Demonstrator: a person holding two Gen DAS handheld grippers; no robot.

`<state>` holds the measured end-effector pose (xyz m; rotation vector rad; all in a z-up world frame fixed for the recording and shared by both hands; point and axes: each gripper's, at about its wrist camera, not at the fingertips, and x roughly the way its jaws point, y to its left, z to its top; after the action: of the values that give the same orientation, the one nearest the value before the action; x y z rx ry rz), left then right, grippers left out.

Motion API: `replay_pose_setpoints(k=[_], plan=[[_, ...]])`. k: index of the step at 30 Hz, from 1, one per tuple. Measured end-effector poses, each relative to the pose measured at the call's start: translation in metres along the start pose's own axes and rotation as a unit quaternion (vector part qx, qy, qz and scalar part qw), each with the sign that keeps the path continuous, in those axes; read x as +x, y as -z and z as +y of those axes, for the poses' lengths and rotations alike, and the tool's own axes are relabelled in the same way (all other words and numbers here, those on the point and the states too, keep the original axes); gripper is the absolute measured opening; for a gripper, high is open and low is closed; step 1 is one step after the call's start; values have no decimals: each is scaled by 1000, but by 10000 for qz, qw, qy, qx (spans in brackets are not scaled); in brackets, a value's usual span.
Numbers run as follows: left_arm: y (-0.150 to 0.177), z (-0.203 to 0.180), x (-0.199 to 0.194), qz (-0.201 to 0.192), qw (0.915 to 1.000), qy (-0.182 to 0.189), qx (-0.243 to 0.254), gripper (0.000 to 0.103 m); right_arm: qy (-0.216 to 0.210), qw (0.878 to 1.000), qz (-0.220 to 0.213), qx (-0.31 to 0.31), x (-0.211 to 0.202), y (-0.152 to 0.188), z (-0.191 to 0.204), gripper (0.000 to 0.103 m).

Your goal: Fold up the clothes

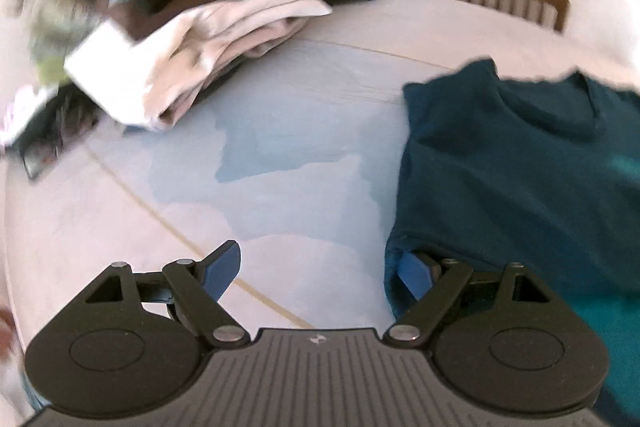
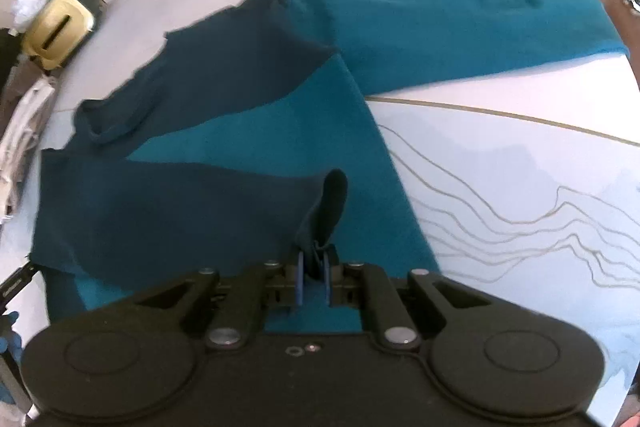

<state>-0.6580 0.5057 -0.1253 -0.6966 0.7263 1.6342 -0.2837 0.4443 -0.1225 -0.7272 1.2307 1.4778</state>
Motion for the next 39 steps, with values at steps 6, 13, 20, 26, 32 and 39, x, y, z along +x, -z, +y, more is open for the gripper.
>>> replay_pose_setpoints(k=[6,13,20,26,32,39], plan=[[1,7,3,62,10000,56,-21,85,-129,9991,30,397,-21,30,-14,103],[3,8,6,85,9993,260,261,85,-47,9958,542,730,-3,74,-22,103],[0,16,1,166,9945,681,776,84,-7,9972,437,613,-8,90,-18,103],[-4,38,-23,191,9851,1125,1286,84,728,9971,86,194,-33,104,-22,103],[-27,25,-35,-152,9756,1811,1236,70,357,9939,-508,-907,-43,113,22,103],[-26,-40,-9,68,9624,2087,1735,56,282,9835,-501,-1713,-2,115,55,103]])
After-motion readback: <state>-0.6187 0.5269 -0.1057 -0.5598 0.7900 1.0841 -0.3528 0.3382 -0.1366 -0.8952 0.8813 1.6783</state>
